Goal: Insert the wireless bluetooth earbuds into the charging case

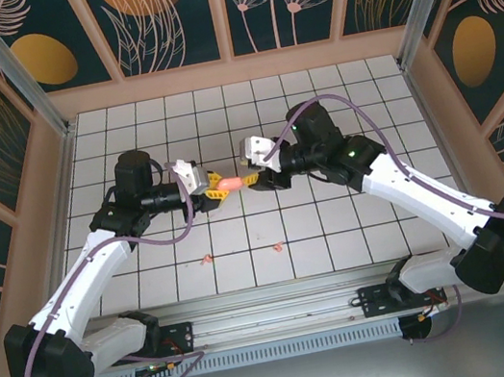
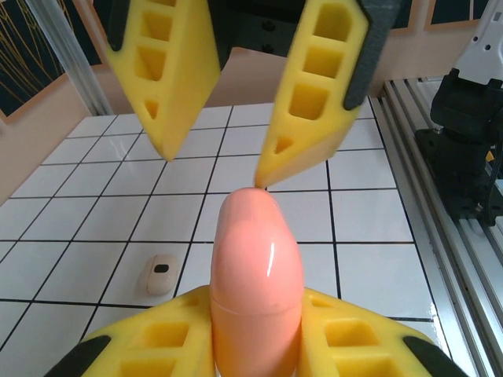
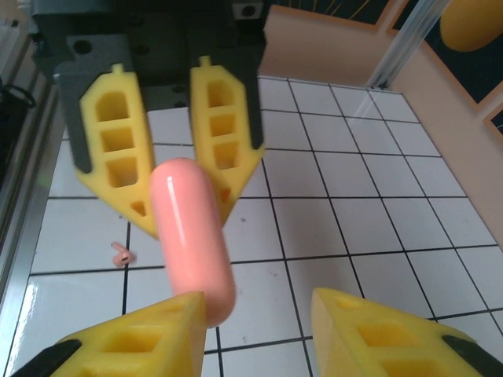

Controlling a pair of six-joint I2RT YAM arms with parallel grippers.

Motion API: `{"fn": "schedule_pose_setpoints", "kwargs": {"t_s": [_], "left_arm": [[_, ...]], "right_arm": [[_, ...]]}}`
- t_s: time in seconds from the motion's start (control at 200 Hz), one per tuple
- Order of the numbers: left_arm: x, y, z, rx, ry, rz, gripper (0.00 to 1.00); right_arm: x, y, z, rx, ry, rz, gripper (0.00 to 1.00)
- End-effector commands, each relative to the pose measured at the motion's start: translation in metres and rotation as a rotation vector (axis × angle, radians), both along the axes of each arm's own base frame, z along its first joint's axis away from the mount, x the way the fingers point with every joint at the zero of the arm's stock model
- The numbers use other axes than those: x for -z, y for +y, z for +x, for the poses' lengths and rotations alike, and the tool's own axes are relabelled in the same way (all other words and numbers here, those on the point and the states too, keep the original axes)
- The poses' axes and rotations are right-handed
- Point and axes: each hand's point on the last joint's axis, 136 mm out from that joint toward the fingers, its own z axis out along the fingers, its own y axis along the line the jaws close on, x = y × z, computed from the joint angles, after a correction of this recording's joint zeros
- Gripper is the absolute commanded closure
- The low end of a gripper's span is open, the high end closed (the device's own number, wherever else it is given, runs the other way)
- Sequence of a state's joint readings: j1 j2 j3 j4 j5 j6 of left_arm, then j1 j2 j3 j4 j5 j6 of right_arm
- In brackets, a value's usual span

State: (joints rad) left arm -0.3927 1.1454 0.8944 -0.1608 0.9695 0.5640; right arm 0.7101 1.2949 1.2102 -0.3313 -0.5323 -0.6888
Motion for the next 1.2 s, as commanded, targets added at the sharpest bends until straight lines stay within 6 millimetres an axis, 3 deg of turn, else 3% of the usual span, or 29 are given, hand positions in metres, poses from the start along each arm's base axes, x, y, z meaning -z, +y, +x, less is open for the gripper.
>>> {"fn": "schedule_pose_setpoints", "kwargs": {"t_s": [0.0, 0.38, 0.686, 1.196], "left_arm": [[-0.012, -0.003, -0.005, 0.034, -0.025, -0.034, 0.75], [-0.01, -0.005, -0.003, 0.045, -0.012, -0.05, 0.76], [-0.012, -0.006, -0.001, 0.042, -0.015, -0.051, 0.76], [-0.017, -0.006, -0.004, 0.045, -0.021, -0.066, 0.77]], "right_arm": [[-0.027, 0.002, 0.0, -0.009, -0.008, 0.119, 0.6], [-0.029, -0.009, -0.031, -0.09, 0.045, 0.211, 0.51], [-0.024, -0.002, -0.024, -0.083, 0.054, 0.23, 0.44], [-0.018, 0.009, -0.022, -0.109, 0.053, 0.211, 0.44]]}}
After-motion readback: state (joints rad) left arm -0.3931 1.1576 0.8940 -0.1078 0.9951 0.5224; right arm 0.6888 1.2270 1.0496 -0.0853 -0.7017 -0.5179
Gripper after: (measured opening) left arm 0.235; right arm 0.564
